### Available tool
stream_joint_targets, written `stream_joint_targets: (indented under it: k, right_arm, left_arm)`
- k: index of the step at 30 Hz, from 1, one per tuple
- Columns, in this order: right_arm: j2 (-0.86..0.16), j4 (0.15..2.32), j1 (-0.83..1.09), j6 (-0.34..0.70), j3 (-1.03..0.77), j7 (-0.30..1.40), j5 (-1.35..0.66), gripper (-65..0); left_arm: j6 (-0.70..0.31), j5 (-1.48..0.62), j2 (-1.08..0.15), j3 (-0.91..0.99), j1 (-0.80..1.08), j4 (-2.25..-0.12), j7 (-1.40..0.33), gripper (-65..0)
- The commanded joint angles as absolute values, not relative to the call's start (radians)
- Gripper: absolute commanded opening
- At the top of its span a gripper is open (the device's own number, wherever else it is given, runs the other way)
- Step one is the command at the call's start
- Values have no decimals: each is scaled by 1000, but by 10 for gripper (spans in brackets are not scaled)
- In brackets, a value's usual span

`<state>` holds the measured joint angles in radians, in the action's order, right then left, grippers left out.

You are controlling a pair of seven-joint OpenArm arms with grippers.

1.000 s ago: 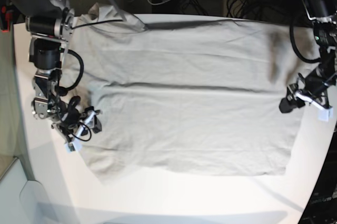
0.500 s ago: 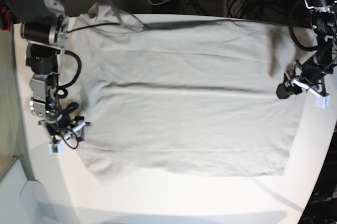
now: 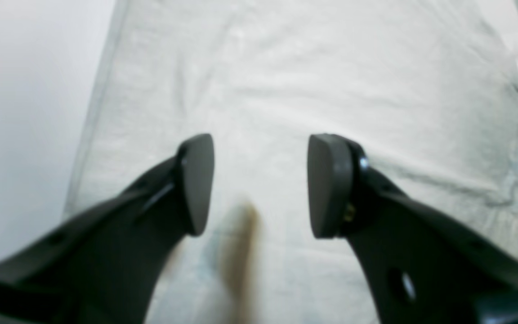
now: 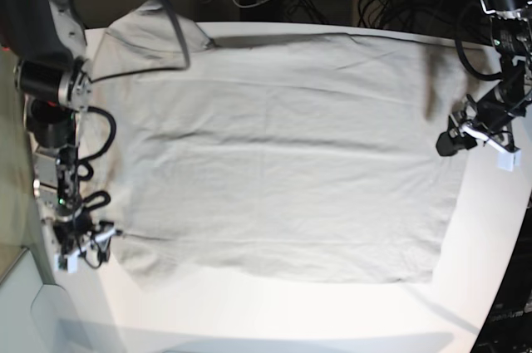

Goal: Layout the t-shirt on the table in an organized manner, then fold the t-shirt properly
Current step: 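Pinch the shirt edges with both grippers and tug them outward, then grasp the shirt's collar-side corners with both grippers and pull them apart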

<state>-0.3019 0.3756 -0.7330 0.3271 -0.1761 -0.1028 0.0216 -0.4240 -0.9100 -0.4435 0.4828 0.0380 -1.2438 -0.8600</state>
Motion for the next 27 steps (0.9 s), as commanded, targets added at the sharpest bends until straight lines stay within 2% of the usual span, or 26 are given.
stream_joint_targets:
  k: [1,7,9,11,14,17,19,23,27]
  right_arm:
    - [-317,389,-763,309,-177,-122,15,-341]
    - [-323,470,-731,314,-185,88,12,-344]
    - [-298,562,-670,364,-188,177,8,-346]
    - [-268,696,-595,458,-188,232,8,-361]
    - [-211,946,-453,539,-188,288,8,-452]
    - [-160,1191,-321,539,-188,337,13,-589]
    - [-142,1349,-231,544,-180,410,13,-644]
    - [-122,1561,-68,544,-188,544,13,-632]
    - [-120,1635,35,544,-183,628,13,-631]
  left_arm:
    - [-438,-924,-464,490,25,-1260,-843,-326]
    - [-438,-921,-472,490,44,-1257,-843,-326]
    - [-438,-921,-483,490,44,-1250,-843,-326]
    - [-438,-921,-486,490,42,-1248,-842,-326]
    - [-438,-928,-512,490,39,-1250,-843,-326]
    - [-438,-929,-518,490,36,-1259,-843,-326]
    - [-438,-929,-518,490,36,-1260,-843,-326]
    - [-438,-929,-518,490,36,-1259,-840,-326]
    - [-440,-929,-518,490,36,-1259,-837,-326]
